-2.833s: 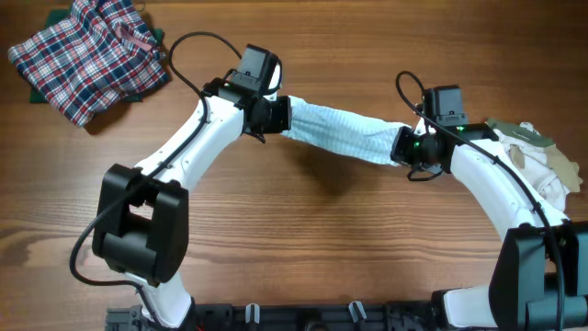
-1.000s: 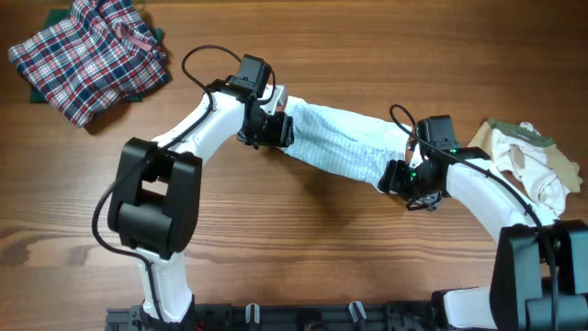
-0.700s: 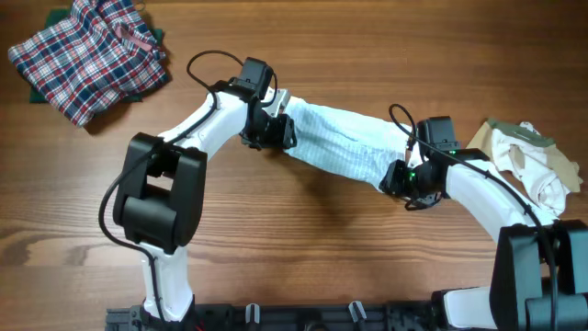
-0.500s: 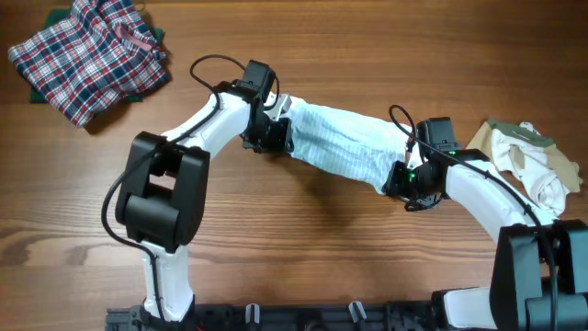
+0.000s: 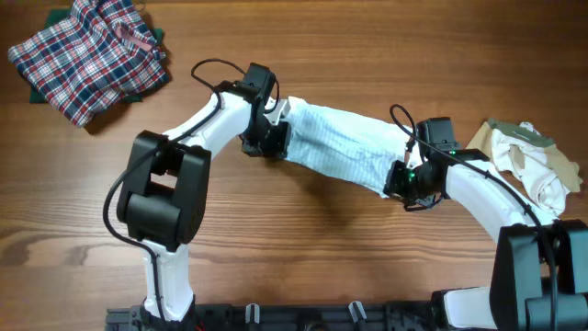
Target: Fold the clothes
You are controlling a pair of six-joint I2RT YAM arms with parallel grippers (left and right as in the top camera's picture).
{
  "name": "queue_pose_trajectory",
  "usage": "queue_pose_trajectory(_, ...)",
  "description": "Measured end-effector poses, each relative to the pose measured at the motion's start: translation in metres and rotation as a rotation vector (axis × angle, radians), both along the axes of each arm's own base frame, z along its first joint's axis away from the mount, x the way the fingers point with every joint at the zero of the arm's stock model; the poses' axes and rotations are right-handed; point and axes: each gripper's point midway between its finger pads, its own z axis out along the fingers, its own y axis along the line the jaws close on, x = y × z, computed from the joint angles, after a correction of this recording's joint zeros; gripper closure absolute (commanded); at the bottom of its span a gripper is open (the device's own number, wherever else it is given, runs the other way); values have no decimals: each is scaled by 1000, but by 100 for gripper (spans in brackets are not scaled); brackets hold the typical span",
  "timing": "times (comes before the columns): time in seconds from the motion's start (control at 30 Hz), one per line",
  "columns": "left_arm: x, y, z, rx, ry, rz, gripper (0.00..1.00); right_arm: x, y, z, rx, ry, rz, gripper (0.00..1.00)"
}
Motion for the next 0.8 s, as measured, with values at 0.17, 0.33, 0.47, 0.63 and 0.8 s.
queue_pose_trajectory(0.17,3,-1,23,-10,-26,0,96,6,3,6,14,-20,0,96)
queue_pose_trajectory(0.33,14,-5,60,-47,-121,0,96,18,4,28,25,-103,1,96)
queue_pose_trajectory(0.47,14,-5,65,-50,-130,0,96,22,8,43,50,-149,-2,96)
queue_pose_trajectory(0.63,1,0,63,-28,-72,0,96,15,12,46,77,-130,0,96)
queue_pose_trajectory(0.8,-13,5,61,-4,-10,0,96,9,12,45,82,-100,-3,96)
